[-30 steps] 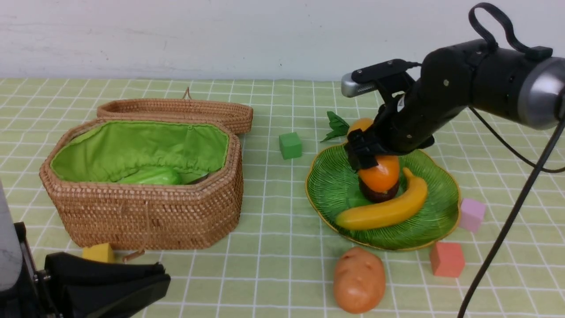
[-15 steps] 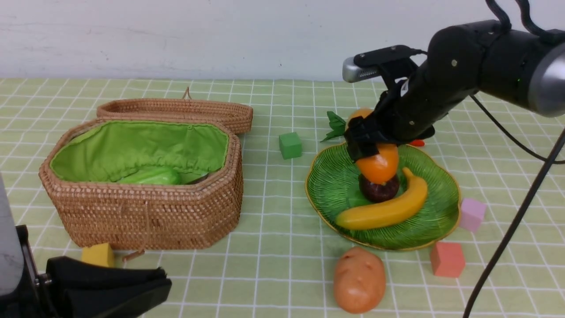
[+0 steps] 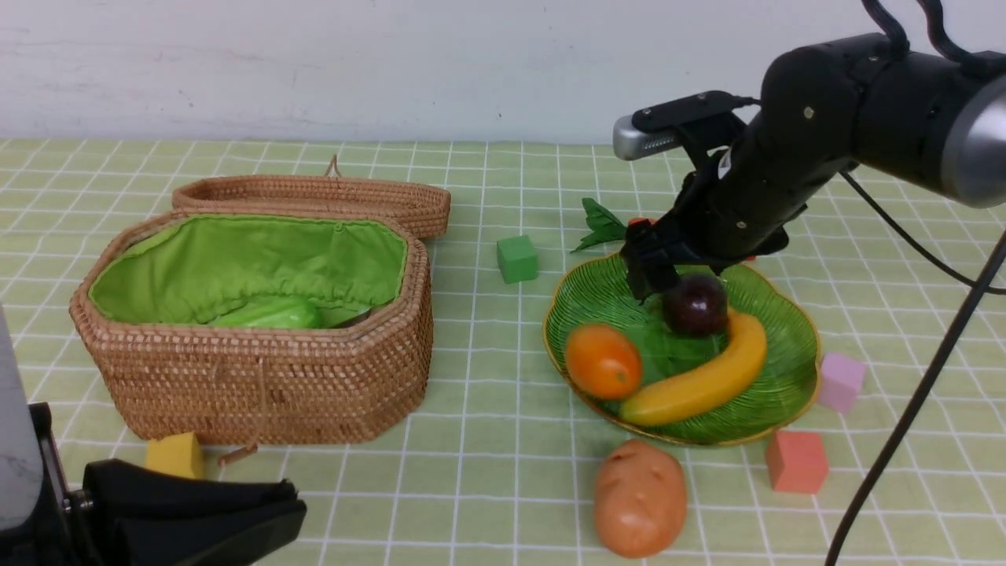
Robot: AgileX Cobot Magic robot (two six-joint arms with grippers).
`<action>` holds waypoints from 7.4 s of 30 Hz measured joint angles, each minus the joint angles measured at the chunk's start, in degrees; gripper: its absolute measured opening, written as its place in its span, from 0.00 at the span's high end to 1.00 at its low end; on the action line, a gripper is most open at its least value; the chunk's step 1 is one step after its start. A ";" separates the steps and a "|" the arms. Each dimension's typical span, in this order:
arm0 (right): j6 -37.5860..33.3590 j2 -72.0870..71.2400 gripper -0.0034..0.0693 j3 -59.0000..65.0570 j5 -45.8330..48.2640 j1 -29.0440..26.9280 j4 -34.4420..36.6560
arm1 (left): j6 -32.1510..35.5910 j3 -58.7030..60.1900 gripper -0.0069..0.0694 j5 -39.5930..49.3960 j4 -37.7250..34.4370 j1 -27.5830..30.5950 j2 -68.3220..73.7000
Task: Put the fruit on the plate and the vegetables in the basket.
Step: Use the right arm to grab a mango and put it into the right plate, then use the right arm to grab a carrot and put it into the left basket
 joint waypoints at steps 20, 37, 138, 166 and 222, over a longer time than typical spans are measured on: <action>-2.26 -0.05 0.74 -7.69 21.43 0.00 -0.16 | 0.00 0.00 0.88 0.06 0.10 0.00 0.00; -2.03 -2.38 0.98 -10.98 22.71 -0.39 -3.32 | 0.00 0.00 0.88 0.66 0.05 0.00 0.00; -34.74 37.12 0.76 -41.49 -2.99 -15.56 1.18 | -12.31 -22.91 0.93 3.94 10.22 0.00 22.20; 12.88 31.89 0.62 -47.01 -2.25 -15.56 4.02 | -12.31 -22.91 0.93 4.55 10.41 0.00 22.20; -25.76 38.95 0.23 -47.72 -1.45 -11.27 8.27 | -12.31 -22.91 0.93 6.38 10.47 0.00 22.20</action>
